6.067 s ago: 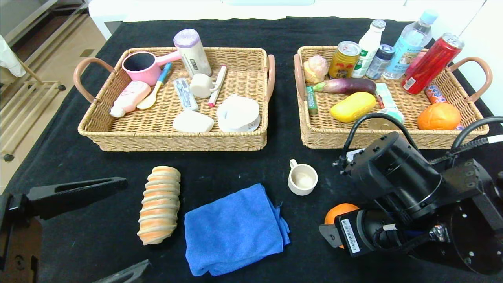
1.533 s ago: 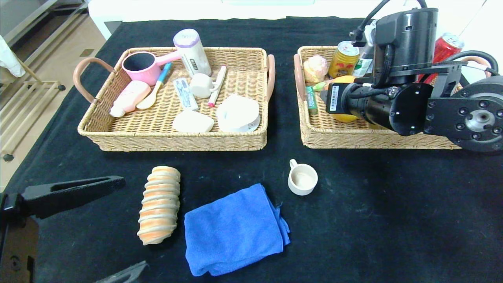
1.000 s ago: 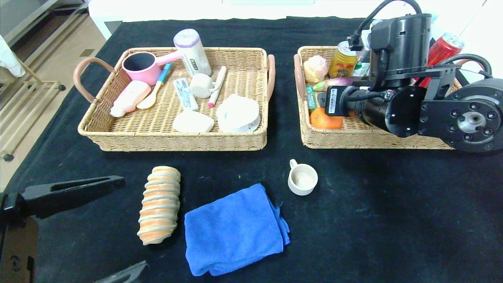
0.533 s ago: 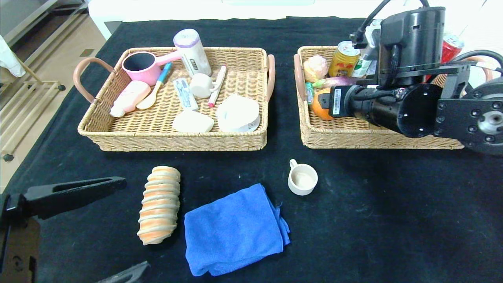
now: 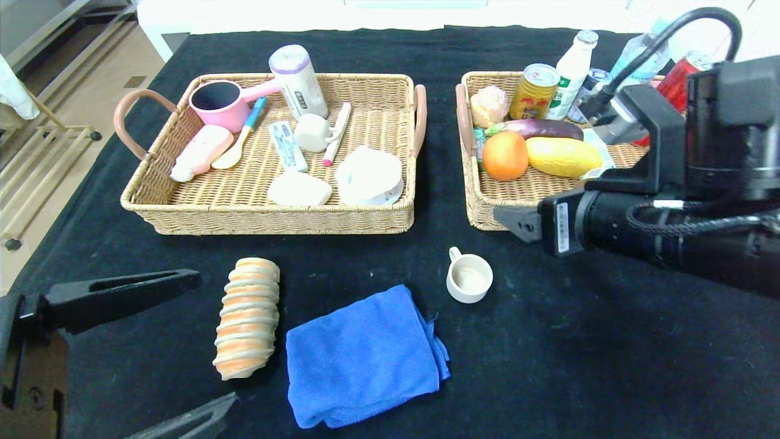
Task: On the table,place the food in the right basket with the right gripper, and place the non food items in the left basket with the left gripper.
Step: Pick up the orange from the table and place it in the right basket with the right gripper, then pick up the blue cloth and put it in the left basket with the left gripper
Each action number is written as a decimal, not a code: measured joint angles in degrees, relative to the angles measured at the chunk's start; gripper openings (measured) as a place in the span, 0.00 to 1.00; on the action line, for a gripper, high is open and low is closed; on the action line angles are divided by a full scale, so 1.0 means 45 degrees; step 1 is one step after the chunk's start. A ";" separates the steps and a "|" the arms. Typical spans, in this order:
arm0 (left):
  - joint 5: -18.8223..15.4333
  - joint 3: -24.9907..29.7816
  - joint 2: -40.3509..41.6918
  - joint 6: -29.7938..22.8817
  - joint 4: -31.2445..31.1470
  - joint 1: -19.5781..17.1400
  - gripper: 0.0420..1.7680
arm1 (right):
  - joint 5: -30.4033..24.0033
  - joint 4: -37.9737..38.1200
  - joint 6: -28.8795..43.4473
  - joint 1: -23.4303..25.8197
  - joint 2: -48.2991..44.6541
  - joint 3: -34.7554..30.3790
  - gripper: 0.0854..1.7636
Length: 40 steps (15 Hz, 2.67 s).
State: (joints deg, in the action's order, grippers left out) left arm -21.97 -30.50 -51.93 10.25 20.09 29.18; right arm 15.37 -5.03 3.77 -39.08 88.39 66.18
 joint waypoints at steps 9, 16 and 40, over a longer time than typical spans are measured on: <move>0.2029 -0.0975 -0.0070 0.0019 -0.2403 0.0014 0.97 | -0.9186 -0.1574 -0.3340 0.2972 -0.3254 -0.4809 0.96; 0.2771 -0.2379 -0.0163 -0.0049 -0.5407 -0.0360 0.97 | -1.1505 -0.4998 -0.3923 0.4662 -0.4288 -0.8460 0.96; 0.6694 -0.7946 -0.6404 -0.3430 -1.0172 0.1894 0.97 | -1.1782 -0.5006 -0.3923 0.5740 -0.4914 -0.8775 0.96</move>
State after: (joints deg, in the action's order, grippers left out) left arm 8.16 -66.26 -80.75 -5.18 -25.69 37.71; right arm -37.64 -27.56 -13.89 -13.25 66.28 26.70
